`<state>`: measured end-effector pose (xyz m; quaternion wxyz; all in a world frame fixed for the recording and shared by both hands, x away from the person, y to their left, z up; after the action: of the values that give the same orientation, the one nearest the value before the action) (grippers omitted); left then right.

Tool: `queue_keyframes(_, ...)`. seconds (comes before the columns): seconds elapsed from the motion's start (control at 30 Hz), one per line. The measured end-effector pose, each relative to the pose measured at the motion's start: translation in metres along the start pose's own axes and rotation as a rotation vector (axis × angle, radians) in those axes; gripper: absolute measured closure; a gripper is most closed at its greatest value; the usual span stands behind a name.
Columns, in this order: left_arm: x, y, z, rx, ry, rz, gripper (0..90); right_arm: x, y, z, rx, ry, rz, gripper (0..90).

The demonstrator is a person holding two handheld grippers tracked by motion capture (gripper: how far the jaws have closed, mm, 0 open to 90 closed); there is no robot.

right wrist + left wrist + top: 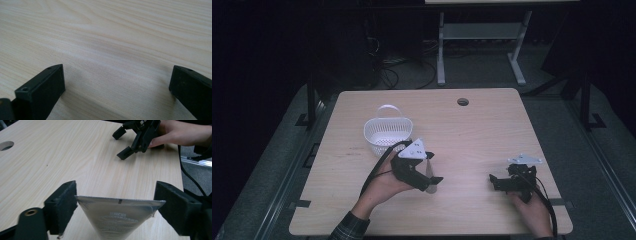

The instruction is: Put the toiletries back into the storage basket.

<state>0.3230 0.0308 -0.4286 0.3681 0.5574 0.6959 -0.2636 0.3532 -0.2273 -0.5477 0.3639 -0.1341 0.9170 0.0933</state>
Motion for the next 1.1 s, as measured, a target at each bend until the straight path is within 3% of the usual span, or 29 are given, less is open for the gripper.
queue_keyframes(0.2,-0.001,0.000,0.000,-0.006,-0.011,0.000,28.7,0.000,0.000,0.000,0.001,0.000,0.000,0.0)
queue_keyframes(0.77,0.001,0.000,-0.006,-0.002,0.018,0.003,29.6,0.000,0.000,0.000,0.001,0.000,0.000,0.0)
queue_keyframes(1.1,-0.002,0.003,-0.018,-0.006,-0.007,-0.003,29.6,0.000,0.000,0.000,0.000,0.000,0.000,0.0)
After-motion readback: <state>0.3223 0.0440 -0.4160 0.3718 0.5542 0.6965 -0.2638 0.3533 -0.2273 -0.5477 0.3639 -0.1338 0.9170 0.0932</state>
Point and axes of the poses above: each handheld gripper's, and its own axes: z roughly forward along the jaws, x roughly out of its underside, y roughly to its left, the point moved 9 cm from there along z, roughly forward along the jaws, and after that the axes turned 4 degrees about z, right-handed, at the moved point
